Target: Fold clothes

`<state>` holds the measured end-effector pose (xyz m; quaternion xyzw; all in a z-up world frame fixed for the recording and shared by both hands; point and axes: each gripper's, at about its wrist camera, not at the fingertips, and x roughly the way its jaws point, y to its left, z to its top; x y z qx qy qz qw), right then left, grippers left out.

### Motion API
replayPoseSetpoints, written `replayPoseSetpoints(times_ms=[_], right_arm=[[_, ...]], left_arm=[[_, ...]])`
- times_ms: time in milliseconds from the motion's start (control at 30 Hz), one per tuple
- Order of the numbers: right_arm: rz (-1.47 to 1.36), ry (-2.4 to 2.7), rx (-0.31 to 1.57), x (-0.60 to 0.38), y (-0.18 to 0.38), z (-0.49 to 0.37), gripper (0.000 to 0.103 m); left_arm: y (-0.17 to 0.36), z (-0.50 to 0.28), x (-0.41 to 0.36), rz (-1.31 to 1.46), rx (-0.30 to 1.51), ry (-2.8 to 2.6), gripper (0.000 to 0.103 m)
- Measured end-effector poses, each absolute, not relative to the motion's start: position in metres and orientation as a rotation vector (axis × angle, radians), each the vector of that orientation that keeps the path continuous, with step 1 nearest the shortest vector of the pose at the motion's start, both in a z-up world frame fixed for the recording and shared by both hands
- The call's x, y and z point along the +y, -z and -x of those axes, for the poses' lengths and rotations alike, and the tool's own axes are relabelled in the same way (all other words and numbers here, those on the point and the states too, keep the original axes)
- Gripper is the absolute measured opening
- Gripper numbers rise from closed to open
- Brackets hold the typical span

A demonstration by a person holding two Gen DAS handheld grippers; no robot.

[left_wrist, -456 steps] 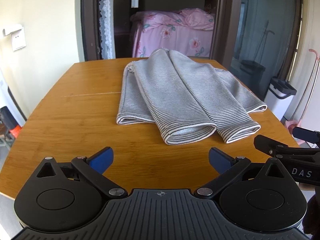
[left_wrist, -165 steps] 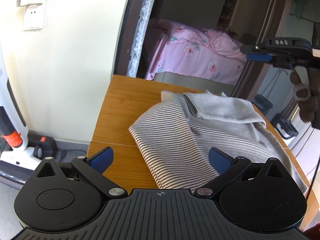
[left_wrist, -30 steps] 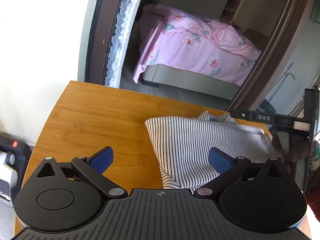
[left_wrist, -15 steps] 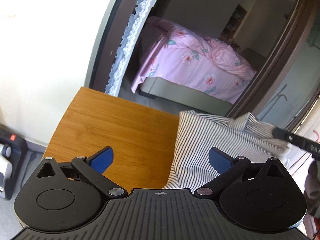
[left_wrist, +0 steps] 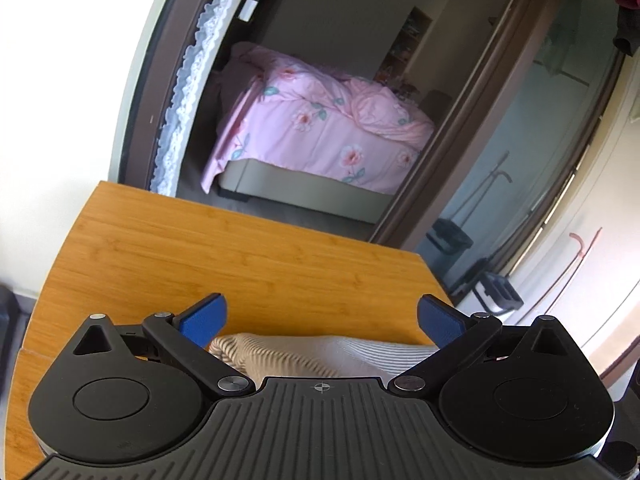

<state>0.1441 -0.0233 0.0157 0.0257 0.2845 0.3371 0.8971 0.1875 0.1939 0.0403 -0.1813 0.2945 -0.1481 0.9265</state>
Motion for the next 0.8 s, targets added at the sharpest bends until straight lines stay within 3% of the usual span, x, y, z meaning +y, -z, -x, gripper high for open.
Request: replayPoseSetpoints(times_ms=[67,133,200,400,600,700,767,800], right_arm=[[-0.106,-0.616,0.532,-0.048,-0.031,-0.139,0.015],[-0.181,-0.525,0.542,-0.072,-0.033,-0.144,0.032],[-0.253,-0.445,0.580,-0.092,-0.026,-0.154,0.042],[-0.419,-0.395,0.792,-0.104,0.043,-0.175,0.053],[-0.303,-0.397,0.764,-0.079,0.065,-0.187,0.062],[-0.260,-0.414,0.779,-0.065,0.068,-0.200,0.067],[-0.236,-0.430,0.773,-0.059,0.066,-0.205,0.051],[-0.242,-0.435,0.772,-0.058,0.064,-0.208,0.034]], left_arm=[[-0.037,-0.181,0.192,0.358,0.631,0.315,0.103],[-0.029,-0.179,0.189,0.352,0.673,0.329,0.103],[-0.015,-0.176,0.187,0.354,0.725,0.344,0.103],[0.022,-0.166,0.192,0.401,0.815,0.350,0.103],[0.037,-0.170,0.193,0.445,0.827,0.386,0.101],[0.045,-0.176,0.190,0.457,0.841,0.386,0.088],[0.051,-0.181,0.188,0.464,0.855,0.379,0.067],[0.053,-0.184,0.186,0.468,0.859,0.379,0.061]])
